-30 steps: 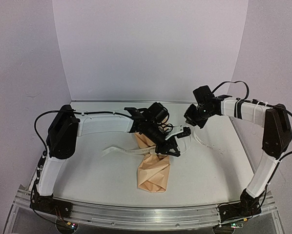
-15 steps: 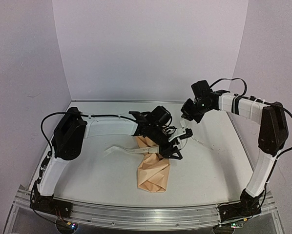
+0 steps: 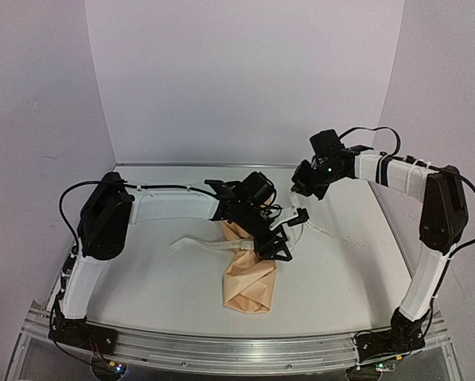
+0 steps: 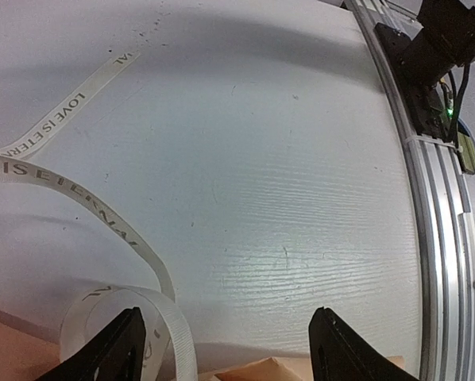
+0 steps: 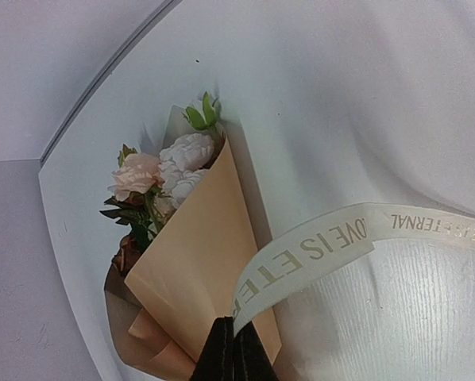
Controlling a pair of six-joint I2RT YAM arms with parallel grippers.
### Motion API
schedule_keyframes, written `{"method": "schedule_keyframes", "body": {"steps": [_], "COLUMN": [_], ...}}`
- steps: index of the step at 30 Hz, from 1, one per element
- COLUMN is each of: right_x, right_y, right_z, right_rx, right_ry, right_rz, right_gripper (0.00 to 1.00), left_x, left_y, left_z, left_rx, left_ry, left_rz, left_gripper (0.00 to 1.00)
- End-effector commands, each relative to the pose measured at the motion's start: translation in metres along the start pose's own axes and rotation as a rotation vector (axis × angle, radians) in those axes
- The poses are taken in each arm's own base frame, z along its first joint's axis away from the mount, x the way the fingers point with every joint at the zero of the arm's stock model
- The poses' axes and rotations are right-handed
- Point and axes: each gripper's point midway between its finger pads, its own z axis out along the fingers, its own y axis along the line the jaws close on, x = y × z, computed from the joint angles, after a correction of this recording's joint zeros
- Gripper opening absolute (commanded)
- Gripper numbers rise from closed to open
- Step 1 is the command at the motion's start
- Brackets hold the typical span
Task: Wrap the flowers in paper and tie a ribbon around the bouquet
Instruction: Place the left side of the half-tied ribbon at the center of the board, then pass from the right arm to the left
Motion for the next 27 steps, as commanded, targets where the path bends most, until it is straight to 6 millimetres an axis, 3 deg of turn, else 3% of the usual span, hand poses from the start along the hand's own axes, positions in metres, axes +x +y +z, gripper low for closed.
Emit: {"method": "schedule_keyframes", "body": {"steps": [1,6,12,17,23,27], "right_x": [0.003,0.007,0.012,0.022,0.044,0.062], "right_y": [0.007,0.01,0.028,0.064,0.118,0.132], "right_z": [-0.01,-0.012,-0.009,-0.006,-0.018,-0.033], "right_rx": [-0.022,-0.031,-0.097,-0.263,-0.521,-0.629], "right_ry": [-0.005,0.004,0.043,0.136,0.27,0.338], "right_rz": [-0.047,-0.071,-0.119,-0.18,-0.258,-0.345], "right_gripper": [0.0,0.0,0.0,0.0,0.0,0.0], "left_x": [-0.026,-0.031,-0.045,-0.046,-0.044,-0.041], "left_y": [-0.005,-0.009,-0.012,0.016,0.046,0.065], "left_z": [-0.039,-0.049,-0.066,-0.097,-0.142,-0.174], "left_rx": [-0.068,-0.077,-0.084,-0.168,-0.357,-0.425], "left_ry": [-0.033,-0.048,-0.106,-0.19,-0.32,-0.402], "left_rz": [0.027,0.03,0.038,-0.009,0.109,0.188], "left_gripper": [0.74,0.74,0.73,0.62,0.62,0.61]}}
